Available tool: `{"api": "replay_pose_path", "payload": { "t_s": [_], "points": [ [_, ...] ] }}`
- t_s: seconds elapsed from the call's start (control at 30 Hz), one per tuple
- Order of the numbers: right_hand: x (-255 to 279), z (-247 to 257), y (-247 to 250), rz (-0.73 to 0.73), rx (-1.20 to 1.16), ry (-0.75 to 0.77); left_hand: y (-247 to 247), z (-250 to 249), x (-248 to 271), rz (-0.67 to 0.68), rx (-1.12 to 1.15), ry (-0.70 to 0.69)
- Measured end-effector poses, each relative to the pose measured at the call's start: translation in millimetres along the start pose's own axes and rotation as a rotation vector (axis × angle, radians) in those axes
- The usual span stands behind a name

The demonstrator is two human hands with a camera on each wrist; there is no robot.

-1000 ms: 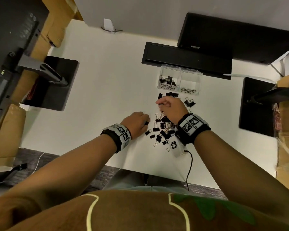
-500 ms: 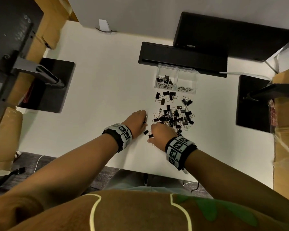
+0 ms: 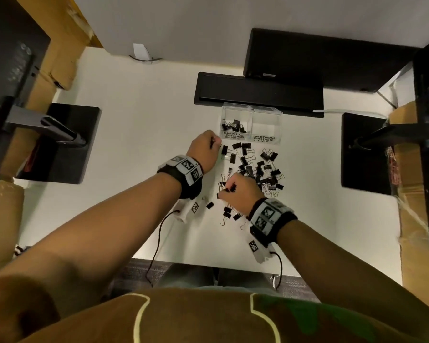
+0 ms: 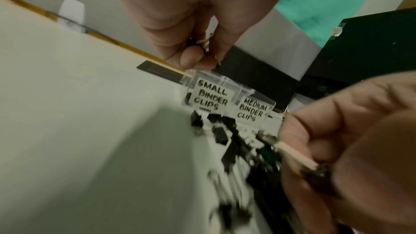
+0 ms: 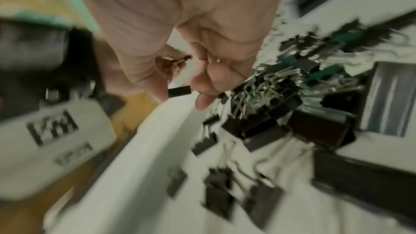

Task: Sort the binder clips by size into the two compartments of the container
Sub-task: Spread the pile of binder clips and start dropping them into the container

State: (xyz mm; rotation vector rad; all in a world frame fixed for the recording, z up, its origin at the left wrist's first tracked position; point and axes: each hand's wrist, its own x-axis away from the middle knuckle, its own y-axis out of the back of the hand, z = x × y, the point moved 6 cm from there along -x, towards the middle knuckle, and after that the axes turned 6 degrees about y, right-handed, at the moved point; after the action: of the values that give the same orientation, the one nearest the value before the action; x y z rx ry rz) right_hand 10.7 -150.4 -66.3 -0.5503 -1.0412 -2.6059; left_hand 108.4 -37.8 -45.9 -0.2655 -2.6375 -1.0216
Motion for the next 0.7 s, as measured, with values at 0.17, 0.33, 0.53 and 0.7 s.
{"api": "replay_pose_path", "payload": {
  "t_s": [0.17,0.33,0.53,0.7],
  "points": [
    [-8.6,-20.1,44.9,-0.082,-0.593,-0.119,-0.4,-45.2,-41.0,-0.035,-0.039,-0.076],
    [-30.8,-29.6,83.8,-0.217,-0.860,-0.155,-9.0,-62.1,-67.1,0.000,-0.197,-0.102],
    [-79.2,-8.2,123.3,-0.372,-0.356,-0.059,-10.7,-56.6,-64.3,0.017,-0.300,-0.135],
    [-113.0,25.3,118.9,-0.366,0.030,0.070,-1.1,-32.0,-36.1,0.005,-0.232,-0.141]
  ]
}}
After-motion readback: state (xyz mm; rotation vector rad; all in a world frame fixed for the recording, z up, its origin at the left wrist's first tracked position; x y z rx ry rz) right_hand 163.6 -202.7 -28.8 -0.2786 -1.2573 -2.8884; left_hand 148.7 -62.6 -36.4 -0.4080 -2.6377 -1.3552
